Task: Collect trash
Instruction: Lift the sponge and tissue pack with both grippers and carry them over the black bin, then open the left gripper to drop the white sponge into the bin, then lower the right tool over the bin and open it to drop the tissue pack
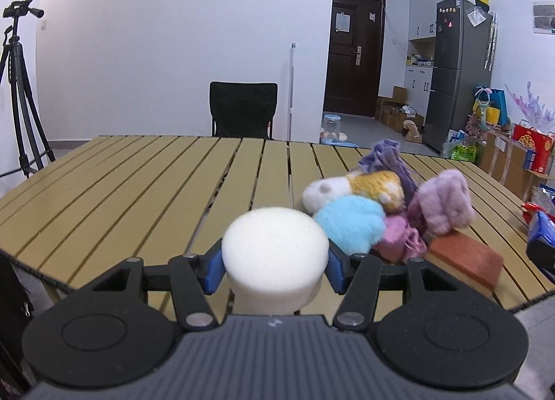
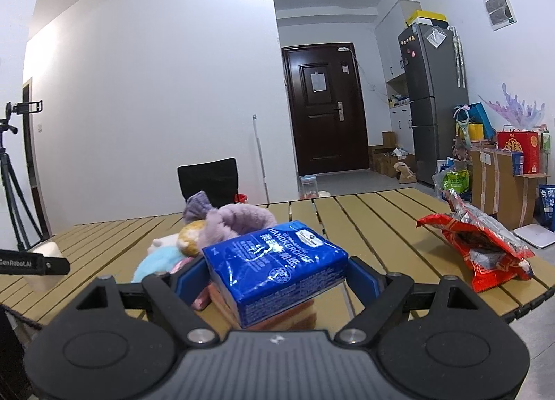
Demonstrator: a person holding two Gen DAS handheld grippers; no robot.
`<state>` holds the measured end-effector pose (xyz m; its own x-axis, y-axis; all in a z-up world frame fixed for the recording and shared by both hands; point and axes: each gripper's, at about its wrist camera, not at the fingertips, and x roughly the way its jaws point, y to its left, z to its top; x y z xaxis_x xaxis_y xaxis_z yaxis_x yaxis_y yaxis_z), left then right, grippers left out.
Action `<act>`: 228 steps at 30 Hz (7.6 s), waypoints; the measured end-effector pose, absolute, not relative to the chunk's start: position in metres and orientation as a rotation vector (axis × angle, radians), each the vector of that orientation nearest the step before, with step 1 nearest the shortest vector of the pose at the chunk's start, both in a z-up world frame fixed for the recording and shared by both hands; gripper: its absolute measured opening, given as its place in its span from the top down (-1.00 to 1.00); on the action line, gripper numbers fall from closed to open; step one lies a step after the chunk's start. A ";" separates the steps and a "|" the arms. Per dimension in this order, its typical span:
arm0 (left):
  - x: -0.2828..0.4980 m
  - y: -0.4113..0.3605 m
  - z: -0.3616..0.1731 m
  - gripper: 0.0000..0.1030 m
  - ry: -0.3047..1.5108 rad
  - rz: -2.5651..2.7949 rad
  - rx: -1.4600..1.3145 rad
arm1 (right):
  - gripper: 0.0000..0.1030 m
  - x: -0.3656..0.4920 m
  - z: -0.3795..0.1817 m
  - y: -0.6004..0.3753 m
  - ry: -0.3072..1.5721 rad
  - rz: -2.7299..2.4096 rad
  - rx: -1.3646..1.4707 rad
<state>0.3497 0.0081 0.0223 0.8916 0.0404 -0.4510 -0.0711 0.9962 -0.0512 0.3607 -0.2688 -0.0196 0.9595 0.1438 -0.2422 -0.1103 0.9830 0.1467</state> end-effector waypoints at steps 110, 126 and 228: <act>0.309 -0.071 -0.177 -0.13 1.177 -0.001 -0.027 | -0.65 0.245 -0.190 -0.333 0.730 -0.132 0.123; 0.306 -0.064 -0.173 -1.00 1.166 0.041 -0.032 | -0.65 0.249 -0.191 -0.331 0.746 -0.132 0.117; 0.252 0.131 -0.145 -1.00 1.017 0.289 -0.215 | -0.67 0.327 -0.209 -0.091 1.044 0.211 0.040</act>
<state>0.2517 0.1311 -0.1447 0.4931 0.1369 -0.8591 -0.3348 0.9413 -0.0421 0.3269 -0.0913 -0.2094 0.4848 0.1927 -0.8531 -0.1544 0.9790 0.1334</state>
